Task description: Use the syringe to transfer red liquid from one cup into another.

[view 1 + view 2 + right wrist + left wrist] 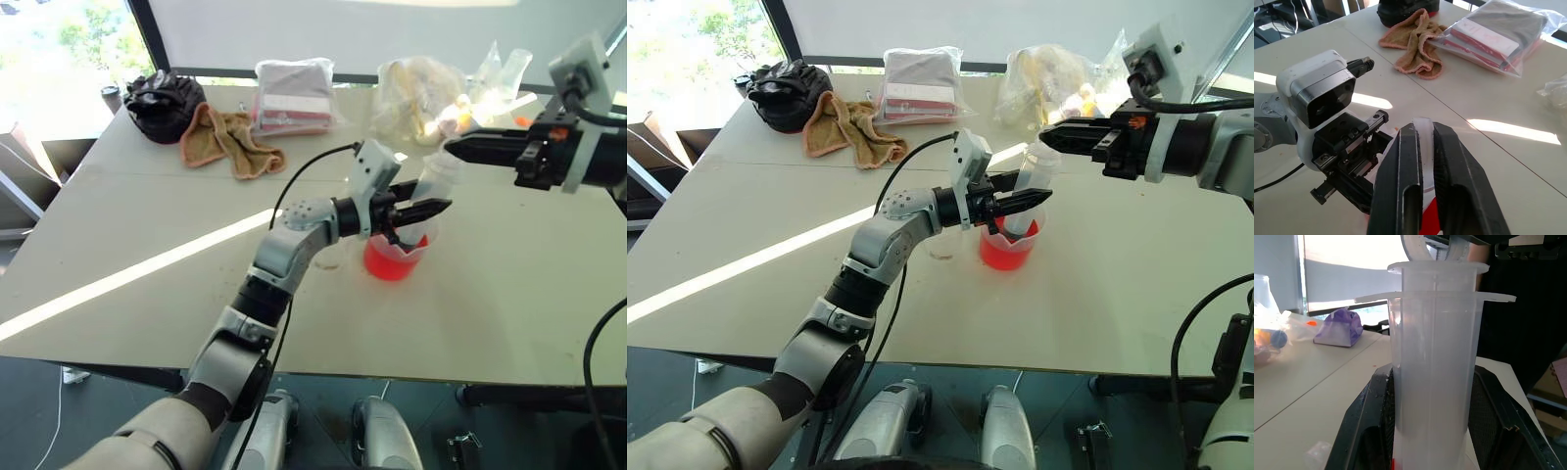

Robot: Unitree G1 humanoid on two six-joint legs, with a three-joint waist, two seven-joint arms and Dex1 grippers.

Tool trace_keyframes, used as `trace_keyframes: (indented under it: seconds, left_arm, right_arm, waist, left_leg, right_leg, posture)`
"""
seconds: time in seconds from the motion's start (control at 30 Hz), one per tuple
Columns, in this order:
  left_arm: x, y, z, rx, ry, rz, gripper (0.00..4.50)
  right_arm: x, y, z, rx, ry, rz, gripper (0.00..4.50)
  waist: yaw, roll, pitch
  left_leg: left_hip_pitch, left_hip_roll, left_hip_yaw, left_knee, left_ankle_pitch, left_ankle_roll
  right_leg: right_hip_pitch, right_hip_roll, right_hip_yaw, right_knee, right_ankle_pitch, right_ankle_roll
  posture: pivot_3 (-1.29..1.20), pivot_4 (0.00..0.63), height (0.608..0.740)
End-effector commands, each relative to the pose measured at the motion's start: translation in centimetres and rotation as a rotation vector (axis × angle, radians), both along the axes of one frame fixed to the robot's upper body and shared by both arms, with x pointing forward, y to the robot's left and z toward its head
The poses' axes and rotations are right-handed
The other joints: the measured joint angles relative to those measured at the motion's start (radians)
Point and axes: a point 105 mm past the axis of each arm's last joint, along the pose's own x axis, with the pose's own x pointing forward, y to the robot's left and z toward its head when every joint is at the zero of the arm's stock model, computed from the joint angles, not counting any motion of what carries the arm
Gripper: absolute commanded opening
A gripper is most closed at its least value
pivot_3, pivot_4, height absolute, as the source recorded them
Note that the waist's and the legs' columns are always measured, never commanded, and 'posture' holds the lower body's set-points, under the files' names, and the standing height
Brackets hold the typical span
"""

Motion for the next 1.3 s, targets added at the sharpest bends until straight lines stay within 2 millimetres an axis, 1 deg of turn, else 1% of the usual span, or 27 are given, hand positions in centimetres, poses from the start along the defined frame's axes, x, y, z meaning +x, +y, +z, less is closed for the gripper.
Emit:
trace_keyframes:
  seconds: [0.03, 0.13, 0.27, 0.47, 0.57, 0.93, 1.07, 1.3]
  left_arm:
    - [-0.7, -0.3, 1.3, -0.019, -0.049, -0.018, 1.43]
    - [-0.6, -0.1, 1.3, -0.019, -0.048, -0.01, 1.43]
    - [-0.4, 0.1, 1.1, -0.012, -0.043, -0.003, 1.43]
    - [-0.3, 0.2, -0.5, 0.018, -0.026, 0.005, 1.43]
    - [-0.4, 0.2, -1.3, 0.039, -0.027, 0.004, 1.43]
    - [-0.7, 0.0, -1.8, 0.046, -0.027, -0.002, 1.43]
    - [-1.0, -0.1, -2.1, 0.056, -0.022, -0.01, 1.43]
    - [-1.0, 0.0, -2.4, 0.06, -0.012, -0.008, 1.43]
  right_arm:
    - [-0.3, 0.2, 0.7, 0.002, -0.038, 0.018, 0.06]
    - [-0.3, 0.4, 0.6, -0.012, -0.032, 0.018, 0.06]
    - [-0.2, 0.8, 0.6, -0.051, -0.07, 0.026, 0.06]
    - [-0.2, 0.8, 1.6, -0.071, -0.115, 0.035, 0.06]
    - [-0.1, 0.7, 2.5, -0.077, -0.14, 0.037, 0.06]
    - [-0.3, 0.2, 6.1, -0.046, -0.23, 0.037, 0.06]
    - [-0.2, 0.0, 6.5, -0.047, -0.238, 0.039, 0.06]
    - [-0.1, 0.1, 6.6, -0.045, -0.24, 0.046, 0.06]
  waist:
    - [0.0, 0.0, 0.0]
    - [0.0, 0.0, 0.0]
    - [-0.001, 0.0, 0.0]
    - [0.0, 0.0, 0.0]
    - [-0.001, 0.0, 0.0]
    - [0.0, 0.0, 0.0]
    - [0.0, 0.0, 0.0]
    - [0.0, 0.0, 0.0]
  left_leg:
    - [0.0, 0.0, 0.0, 0.0, 0.0, 0.0]
    - [0.0, 0.0, 0.0, 0.0, 0.0, 0.0]
    - [0.0, 0.0, 0.0, 0.0, 0.0, 0.0]
    - [0.0, 0.0, 0.0, 0.0, 0.0, 0.0]
    - [0.0, 0.0, 0.0, 0.0, 0.0, 0.0]
    - [0.0, 0.0, 0.0, 0.0, 0.0, 0.0]
    - [0.0, 0.0, 0.0, 0.0, 0.0, 0.0]
    - [-0.001, 0.0, 0.0, 0.0, 0.0, 0.0]
  right_leg:
    - [0.0, 0.0, 0.0, 0.0, 0.0, 0.0]
    - [0.0, 0.0, 0.0, 0.0, 0.0, 0.0]
    - [0.0, 0.0, 0.0, 0.0, 0.0, 0.0]
    - [0.0, 0.0, 0.0, 0.0, 0.0, 0.0]
    - [0.0, 0.0, 0.0, 0.0, 0.0, 0.0]
    - [0.0, 0.0, 0.0, 0.0, 0.0, 0.0]
    - [0.0, 0.0, 0.0, -0.001, 0.0, 0.0]
    - [0.0, 0.0, 0.0, -0.001, 0.0, 0.0]
  posture:
    - [0.0, 0.15, 0.74]
    - [0.0, 0.15, 0.74]
    - [0.0, 0.15, 0.74]
    - [0.0, 0.15, 0.74]
    - [0.0, 0.15, 0.74]
    - [0.0, 0.15, 0.74]
    - [0.0, 0.15, 0.74]
    - [0.0, 0.15, 0.74]
